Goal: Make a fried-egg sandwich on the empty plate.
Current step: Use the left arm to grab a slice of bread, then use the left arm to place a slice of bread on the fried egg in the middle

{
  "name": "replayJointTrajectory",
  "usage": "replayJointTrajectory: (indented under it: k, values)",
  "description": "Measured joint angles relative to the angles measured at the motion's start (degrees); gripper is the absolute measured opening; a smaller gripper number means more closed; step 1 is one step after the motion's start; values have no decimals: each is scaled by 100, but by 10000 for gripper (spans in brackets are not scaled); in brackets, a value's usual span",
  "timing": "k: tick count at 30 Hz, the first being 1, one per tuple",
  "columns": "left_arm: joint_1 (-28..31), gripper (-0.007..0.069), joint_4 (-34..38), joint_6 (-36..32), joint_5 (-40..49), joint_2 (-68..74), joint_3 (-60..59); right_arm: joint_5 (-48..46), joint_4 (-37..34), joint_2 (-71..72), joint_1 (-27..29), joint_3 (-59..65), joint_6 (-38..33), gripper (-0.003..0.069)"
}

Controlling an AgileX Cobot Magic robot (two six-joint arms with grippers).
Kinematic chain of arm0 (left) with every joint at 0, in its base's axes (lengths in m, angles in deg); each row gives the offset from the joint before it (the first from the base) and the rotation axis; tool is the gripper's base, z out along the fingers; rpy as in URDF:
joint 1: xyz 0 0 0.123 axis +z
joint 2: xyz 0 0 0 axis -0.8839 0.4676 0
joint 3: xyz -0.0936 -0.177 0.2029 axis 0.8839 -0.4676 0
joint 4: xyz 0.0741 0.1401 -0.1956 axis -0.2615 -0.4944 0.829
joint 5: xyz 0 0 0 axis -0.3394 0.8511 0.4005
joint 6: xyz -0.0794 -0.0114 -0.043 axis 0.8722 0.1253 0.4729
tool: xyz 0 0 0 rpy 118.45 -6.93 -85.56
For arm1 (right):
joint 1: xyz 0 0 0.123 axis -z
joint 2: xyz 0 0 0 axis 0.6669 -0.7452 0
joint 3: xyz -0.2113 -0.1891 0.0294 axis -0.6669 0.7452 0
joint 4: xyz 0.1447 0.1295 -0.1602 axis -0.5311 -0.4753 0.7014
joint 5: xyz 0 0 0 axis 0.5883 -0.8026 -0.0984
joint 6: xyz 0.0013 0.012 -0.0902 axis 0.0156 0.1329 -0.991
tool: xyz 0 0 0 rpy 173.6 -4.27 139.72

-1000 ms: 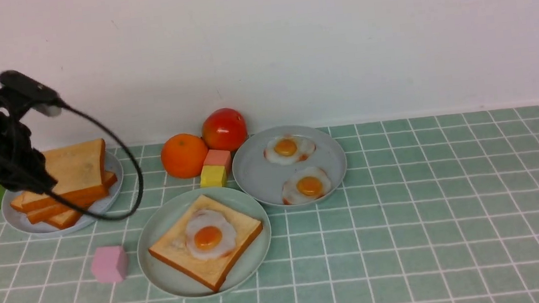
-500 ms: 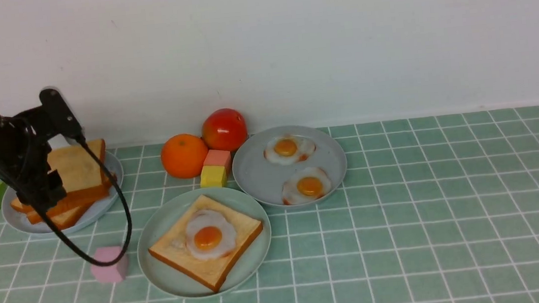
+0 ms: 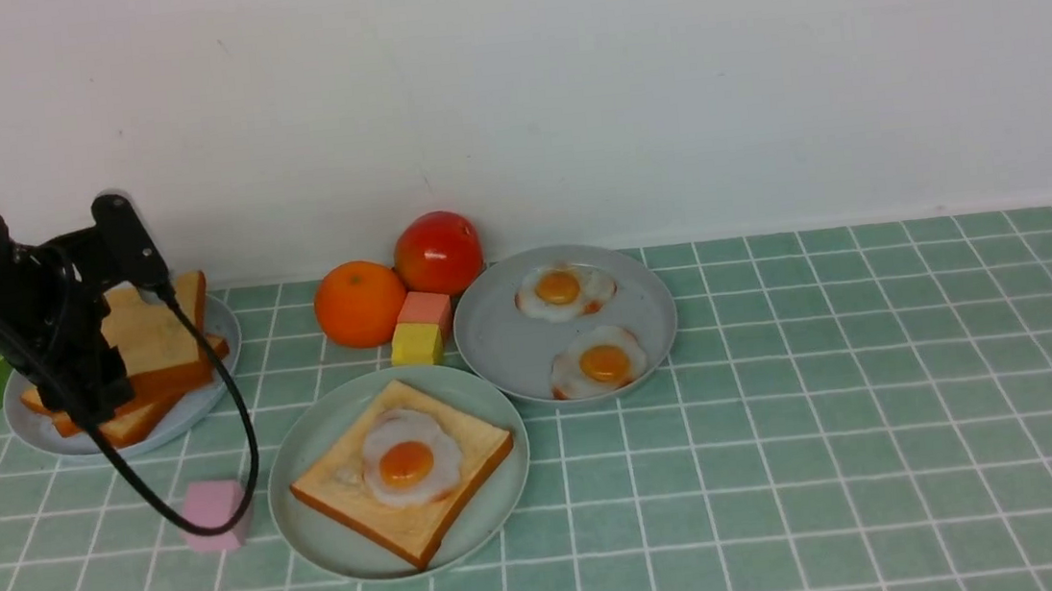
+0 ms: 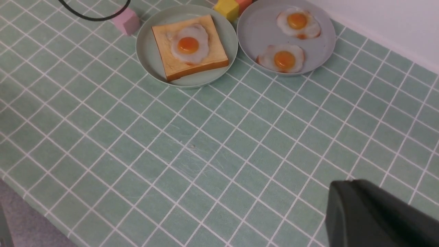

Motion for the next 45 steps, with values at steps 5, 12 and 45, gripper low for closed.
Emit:
replayJointTrajectory:
  k: [5,12,45]
  values:
    - [0,377,-46,-7,-276,169,16,0,0,0,0,0,0,34]
    - [0,262,-66,-7,-225,180,48,17,0,0,0,0,21,42]
    - [-2531,87,-911,6631,2834,-1671,49,2,73,11,0,0,-216,77]
